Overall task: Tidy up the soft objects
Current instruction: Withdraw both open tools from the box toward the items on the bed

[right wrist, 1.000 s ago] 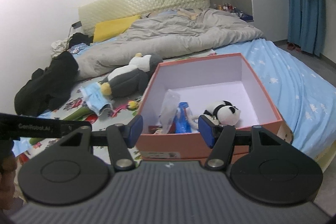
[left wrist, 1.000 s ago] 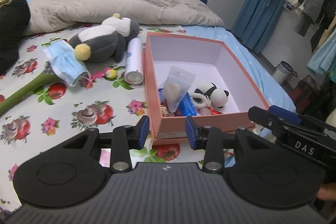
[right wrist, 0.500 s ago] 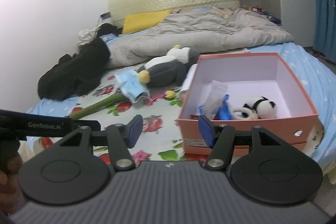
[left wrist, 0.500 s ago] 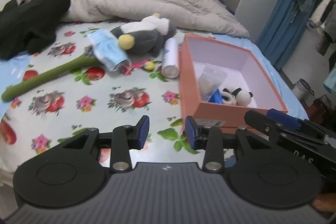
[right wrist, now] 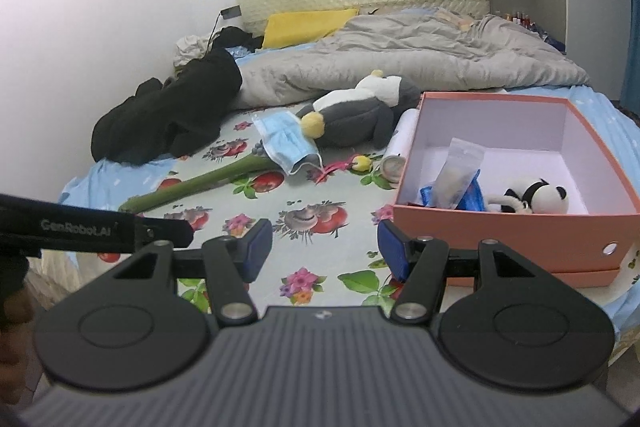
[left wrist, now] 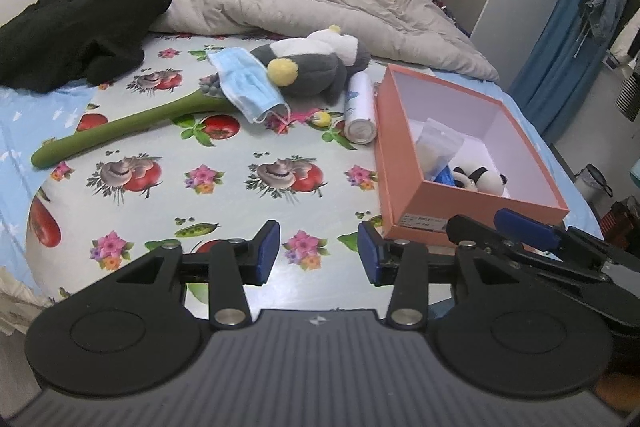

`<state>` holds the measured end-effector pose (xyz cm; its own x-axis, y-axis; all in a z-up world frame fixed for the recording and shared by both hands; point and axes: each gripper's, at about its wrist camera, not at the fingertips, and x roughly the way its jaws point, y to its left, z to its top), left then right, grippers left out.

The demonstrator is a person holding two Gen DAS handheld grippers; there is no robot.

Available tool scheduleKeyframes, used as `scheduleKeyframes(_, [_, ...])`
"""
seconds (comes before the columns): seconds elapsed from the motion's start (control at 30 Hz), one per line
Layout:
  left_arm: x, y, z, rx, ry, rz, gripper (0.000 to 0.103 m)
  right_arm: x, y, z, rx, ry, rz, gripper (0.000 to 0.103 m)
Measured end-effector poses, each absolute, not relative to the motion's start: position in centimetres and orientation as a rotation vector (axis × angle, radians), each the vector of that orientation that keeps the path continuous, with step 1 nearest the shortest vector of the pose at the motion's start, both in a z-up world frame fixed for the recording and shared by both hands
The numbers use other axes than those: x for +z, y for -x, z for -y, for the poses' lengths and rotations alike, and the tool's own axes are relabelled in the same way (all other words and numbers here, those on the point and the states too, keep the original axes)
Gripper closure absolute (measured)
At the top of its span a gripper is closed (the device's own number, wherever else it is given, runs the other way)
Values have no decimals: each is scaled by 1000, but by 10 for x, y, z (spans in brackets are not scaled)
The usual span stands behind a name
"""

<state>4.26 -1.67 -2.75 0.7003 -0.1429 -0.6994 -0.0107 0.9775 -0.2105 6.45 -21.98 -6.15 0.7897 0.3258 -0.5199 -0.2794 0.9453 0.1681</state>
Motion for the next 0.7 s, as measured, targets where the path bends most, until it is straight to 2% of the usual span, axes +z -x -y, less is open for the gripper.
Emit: scheduleKeyframes(0.7, [-86, -120, -41, 3, 287, -880, 54, -104, -117, 175, 320, -30, -594, 42])
